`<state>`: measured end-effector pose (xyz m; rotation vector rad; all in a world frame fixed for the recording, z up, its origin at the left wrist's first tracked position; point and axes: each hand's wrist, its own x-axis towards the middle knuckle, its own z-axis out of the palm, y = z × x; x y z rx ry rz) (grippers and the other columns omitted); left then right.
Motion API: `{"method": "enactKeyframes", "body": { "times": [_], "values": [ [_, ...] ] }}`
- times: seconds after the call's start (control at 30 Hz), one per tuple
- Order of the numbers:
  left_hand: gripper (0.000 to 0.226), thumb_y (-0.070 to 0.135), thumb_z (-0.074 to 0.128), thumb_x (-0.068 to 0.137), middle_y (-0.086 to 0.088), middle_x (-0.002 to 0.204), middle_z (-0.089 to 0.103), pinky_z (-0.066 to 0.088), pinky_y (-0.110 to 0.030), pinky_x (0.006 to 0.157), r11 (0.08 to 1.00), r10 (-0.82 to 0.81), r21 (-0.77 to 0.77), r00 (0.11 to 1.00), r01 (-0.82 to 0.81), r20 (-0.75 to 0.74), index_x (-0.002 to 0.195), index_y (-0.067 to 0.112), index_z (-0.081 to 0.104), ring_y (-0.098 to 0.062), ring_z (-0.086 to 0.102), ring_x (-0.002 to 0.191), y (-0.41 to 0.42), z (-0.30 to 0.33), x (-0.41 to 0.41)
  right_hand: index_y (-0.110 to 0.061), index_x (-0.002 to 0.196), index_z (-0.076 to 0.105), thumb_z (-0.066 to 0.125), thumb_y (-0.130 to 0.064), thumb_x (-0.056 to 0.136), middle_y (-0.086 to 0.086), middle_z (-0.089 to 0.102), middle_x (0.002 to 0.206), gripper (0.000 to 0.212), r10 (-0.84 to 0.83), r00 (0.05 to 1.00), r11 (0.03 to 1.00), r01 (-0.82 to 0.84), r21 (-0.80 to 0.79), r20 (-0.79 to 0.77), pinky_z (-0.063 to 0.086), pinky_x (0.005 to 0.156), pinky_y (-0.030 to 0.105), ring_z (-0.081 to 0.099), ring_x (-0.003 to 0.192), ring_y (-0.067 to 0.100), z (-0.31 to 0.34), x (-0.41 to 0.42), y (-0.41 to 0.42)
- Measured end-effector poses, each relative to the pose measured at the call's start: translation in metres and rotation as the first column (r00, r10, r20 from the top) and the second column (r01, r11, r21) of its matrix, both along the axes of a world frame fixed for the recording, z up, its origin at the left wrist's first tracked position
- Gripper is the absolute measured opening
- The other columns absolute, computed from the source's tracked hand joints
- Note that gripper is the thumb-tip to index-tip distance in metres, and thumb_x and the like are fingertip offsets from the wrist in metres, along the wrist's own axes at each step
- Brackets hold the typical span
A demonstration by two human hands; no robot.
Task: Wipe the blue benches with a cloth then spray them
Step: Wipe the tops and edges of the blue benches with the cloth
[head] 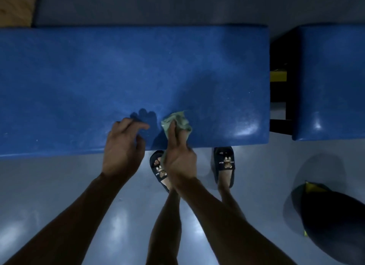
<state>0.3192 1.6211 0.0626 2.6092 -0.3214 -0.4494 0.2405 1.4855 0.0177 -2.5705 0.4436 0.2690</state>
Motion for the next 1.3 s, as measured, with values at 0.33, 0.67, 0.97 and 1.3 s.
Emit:
{"method": "enactKeyframes", "body": {
  "times": [0.33,0.67,0.97,1.3],
  "values": [
    [0.03,0.006,0.057,0.088,-0.003,0.114,0.058,0.047,-0.043,0.09,0.999,0.039,-0.02,0.998,-0.04,-0.054,0.113,0.019,0.065,-0.026,0.05,0.109,0.012,0.002,0.015,-0.03,0.151,0.032,0.05,-0.007,0.09,0.017,0.033,0.148,0.068,-0.343,0.939,0.922,0.328,-0.204,-0.039,0.043,0.063,0.027,0.059,0.077,0.026,0.009,-0.004,-0.099],
    [0.029,0.014,0.055,0.086,-0.003,0.114,0.06,0.046,-0.044,0.089,1.0,-0.002,-0.004,0.998,0.002,-0.066,0.112,0.022,0.066,-0.027,0.052,0.107,-0.006,-0.001,0.034,-0.022,0.137,0.057,0.058,-0.013,0.084,0.009,0.061,0.113,0.053,0.548,0.808,0.828,-0.488,-0.274,0.215,0.048,0.061,0.036,0.055,0.074,0.027,-0.007,0.027,-0.092],
    [0.036,0.02,0.05,0.083,-0.004,0.116,0.06,0.044,-0.04,0.09,0.999,-0.043,0.015,0.997,0.044,-0.066,0.115,0.021,0.066,-0.028,0.052,0.107,-0.036,-0.003,0.049,-0.023,0.152,0.032,0.04,-0.011,0.093,0.018,0.042,0.144,0.06,-0.211,0.977,0.955,0.214,-0.204,0.039,0.056,0.077,0.044,0.06,0.098,0.032,-0.002,0.045,-0.152],
    [0.048,0.012,0.056,0.075,-0.007,0.122,0.062,0.046,-0.042,0.091,0.992,-0.12,0.025,0.993,0.12,0.008,0.121,0.015,0.067,-0.032,0.053,0.11,-0.085,-0.008,0.06,-0.02,0.148,0.043,0.051,-0.015,0.091,0.021,0.052,0.117,0.058,0.04,0.992,0.933,0.005,-0.36,0.116,0.049,0.07,0.04,0.055,0.082,0.037,-0.01,0.08,-0.274]
  ]
}}
